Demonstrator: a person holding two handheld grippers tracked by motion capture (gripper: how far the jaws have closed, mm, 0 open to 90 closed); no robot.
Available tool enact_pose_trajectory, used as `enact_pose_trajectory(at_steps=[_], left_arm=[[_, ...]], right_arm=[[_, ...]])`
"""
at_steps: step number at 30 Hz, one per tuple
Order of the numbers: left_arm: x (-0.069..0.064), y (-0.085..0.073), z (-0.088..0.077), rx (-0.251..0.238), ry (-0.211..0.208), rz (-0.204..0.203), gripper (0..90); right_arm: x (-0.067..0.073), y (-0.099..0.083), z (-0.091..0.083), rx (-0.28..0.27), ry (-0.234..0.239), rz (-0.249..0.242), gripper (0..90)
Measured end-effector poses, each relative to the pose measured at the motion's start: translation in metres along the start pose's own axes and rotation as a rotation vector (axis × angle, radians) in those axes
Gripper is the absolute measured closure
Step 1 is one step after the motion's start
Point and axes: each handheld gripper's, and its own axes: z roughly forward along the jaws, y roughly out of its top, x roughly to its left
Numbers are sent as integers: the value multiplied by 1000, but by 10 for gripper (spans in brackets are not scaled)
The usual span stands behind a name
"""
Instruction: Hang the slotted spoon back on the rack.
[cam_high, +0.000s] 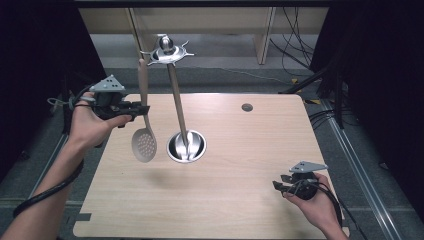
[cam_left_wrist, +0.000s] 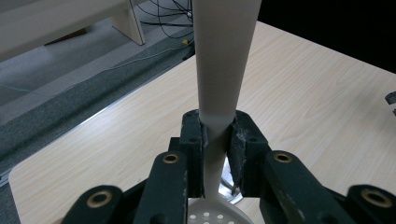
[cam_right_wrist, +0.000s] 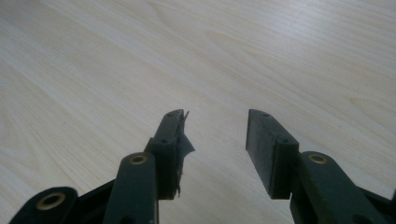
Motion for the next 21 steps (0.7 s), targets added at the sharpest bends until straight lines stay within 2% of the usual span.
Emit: enact_pose_trajectory(at_steps=[14,21], left_arm=[[-1,1,7,15,-20,7,761],[1,2,7,13,-11,6,761]], right_arm=[[-2,0,0,-3,-2,-15,575],[-1,0,0,-2,-2,-15,575]])
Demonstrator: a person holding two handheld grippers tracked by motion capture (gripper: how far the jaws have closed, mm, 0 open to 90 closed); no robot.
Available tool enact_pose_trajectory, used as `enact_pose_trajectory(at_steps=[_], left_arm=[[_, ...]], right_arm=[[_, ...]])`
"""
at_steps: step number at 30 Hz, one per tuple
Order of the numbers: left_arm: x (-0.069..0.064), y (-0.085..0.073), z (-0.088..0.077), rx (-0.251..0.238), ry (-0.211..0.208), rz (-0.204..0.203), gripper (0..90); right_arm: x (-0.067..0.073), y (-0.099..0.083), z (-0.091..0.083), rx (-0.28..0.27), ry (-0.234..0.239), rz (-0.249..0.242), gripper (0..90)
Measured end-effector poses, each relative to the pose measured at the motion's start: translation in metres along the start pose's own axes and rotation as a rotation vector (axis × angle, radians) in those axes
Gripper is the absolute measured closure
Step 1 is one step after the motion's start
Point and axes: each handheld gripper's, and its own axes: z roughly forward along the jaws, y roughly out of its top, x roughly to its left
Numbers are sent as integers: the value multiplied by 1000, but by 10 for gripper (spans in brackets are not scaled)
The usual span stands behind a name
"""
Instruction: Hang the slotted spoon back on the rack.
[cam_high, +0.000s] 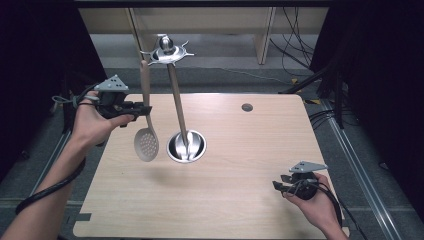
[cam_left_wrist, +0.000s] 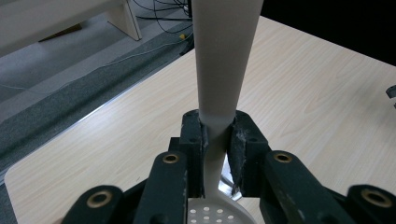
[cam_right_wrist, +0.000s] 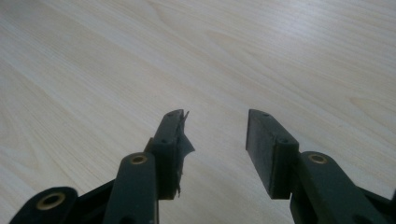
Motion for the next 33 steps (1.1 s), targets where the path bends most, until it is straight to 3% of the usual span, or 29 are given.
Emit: enact_pose_trajectory(at_steps=[14,33], left_arm=[[0,3,10,31,-15,3,761],[-4,6,19,13,-11,-9,759]], right_arm=[[-1,0,0,0,-1,-2,575],[-1,0,0,-2,-1,-2,576]])
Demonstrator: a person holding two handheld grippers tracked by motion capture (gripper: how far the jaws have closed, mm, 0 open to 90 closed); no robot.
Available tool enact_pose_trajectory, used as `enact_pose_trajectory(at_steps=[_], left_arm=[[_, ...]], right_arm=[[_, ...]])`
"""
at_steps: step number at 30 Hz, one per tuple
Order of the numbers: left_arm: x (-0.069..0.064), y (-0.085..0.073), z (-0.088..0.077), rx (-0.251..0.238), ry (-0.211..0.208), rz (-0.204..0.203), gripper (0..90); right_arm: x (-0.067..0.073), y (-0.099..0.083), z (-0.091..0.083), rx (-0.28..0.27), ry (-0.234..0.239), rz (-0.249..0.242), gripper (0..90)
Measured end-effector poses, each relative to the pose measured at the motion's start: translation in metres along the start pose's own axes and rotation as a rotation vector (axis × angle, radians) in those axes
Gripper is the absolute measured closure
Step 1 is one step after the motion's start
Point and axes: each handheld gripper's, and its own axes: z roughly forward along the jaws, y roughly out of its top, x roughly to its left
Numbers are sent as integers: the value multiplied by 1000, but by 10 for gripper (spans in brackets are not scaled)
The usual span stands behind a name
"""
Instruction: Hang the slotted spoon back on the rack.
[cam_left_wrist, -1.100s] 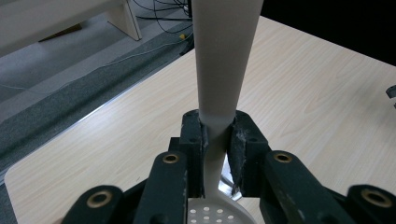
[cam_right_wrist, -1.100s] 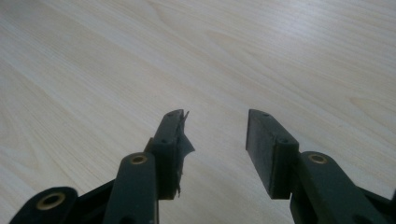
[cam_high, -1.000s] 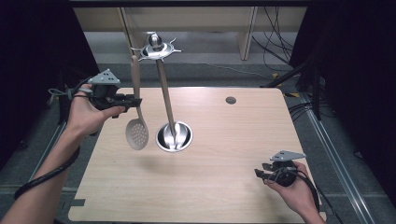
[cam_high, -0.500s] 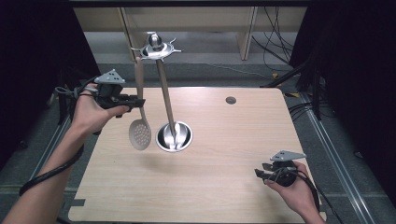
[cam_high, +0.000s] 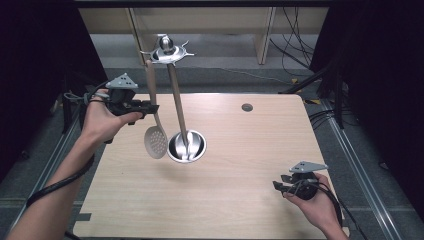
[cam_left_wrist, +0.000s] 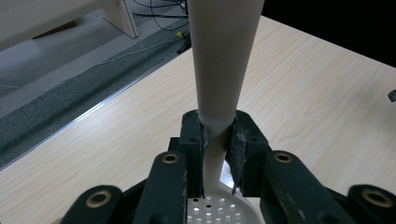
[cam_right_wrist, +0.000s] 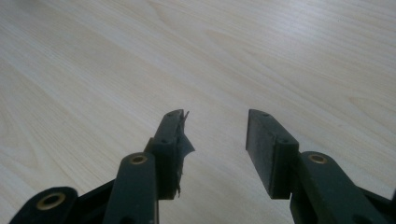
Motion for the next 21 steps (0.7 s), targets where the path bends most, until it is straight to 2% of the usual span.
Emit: enact_pose_trajectory(at_steps=[12,14,16,21], left_arm=[[-3,-6,2,-33,18,-7,755],[-5,-8,3,-55,26,-12,751],[-6,-10,2,-69,30,3,739],[-13,-20,-4,-146,66,8,588]], right_arm=[[0,0,0,3,1,0,574],[0,0,0,4,2,-1,574],[0,0,0,1,1,1,572],[0,0,0,-1,0,-2,566]])
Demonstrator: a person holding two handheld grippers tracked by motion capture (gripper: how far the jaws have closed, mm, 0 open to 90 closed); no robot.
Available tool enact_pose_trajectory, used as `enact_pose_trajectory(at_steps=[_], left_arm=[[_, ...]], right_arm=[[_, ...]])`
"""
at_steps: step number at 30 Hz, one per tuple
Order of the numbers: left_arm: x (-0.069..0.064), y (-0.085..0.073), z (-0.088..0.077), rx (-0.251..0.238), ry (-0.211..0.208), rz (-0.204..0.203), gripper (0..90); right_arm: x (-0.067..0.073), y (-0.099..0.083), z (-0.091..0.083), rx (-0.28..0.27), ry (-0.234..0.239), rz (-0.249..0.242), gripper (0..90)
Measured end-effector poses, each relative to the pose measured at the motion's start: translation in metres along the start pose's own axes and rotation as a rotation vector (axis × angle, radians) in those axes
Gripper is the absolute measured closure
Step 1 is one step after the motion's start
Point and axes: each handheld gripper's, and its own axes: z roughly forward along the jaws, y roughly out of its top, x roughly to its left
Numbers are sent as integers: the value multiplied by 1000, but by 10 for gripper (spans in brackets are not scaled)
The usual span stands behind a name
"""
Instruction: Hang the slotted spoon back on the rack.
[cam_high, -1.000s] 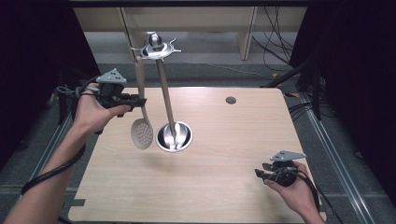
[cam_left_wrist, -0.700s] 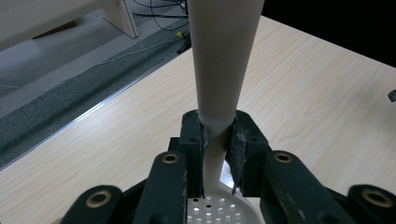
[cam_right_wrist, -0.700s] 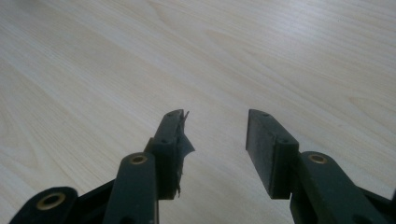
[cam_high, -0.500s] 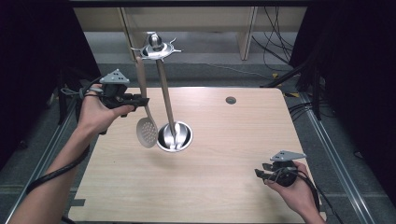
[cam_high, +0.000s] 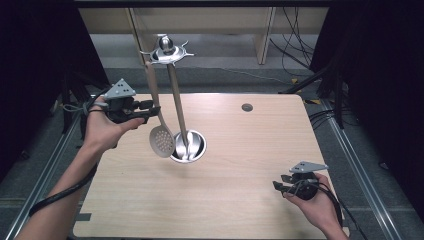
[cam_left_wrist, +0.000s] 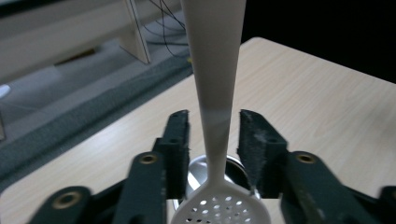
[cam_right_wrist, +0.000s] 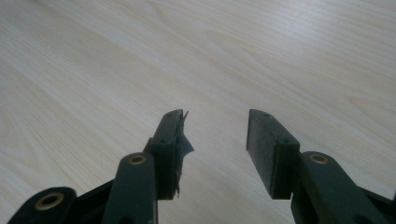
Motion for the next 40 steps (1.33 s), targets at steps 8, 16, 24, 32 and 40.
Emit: enact_pose_trajectory(at_steps=[8,16,24,32,40], left_arm=[[-6,-31,-19,-83,18,-27,396],[-9,-73,-39,-118,34,-104,306],[-18,-126,-55,-86,101,-164,303],[-35,-193,-41,17,148,-221,322],[-35,-205,-27,67,89,-203,314]], right_arm=[[-1,0,0,-8,-9,-14,551],[-1,0,0,-15,-13,-11,544],[-1,0,0,-16,-13,-14,541],[-1,-1,1,-19,-12,-12,537],[-2,-1,1,-16,15,29,526]])
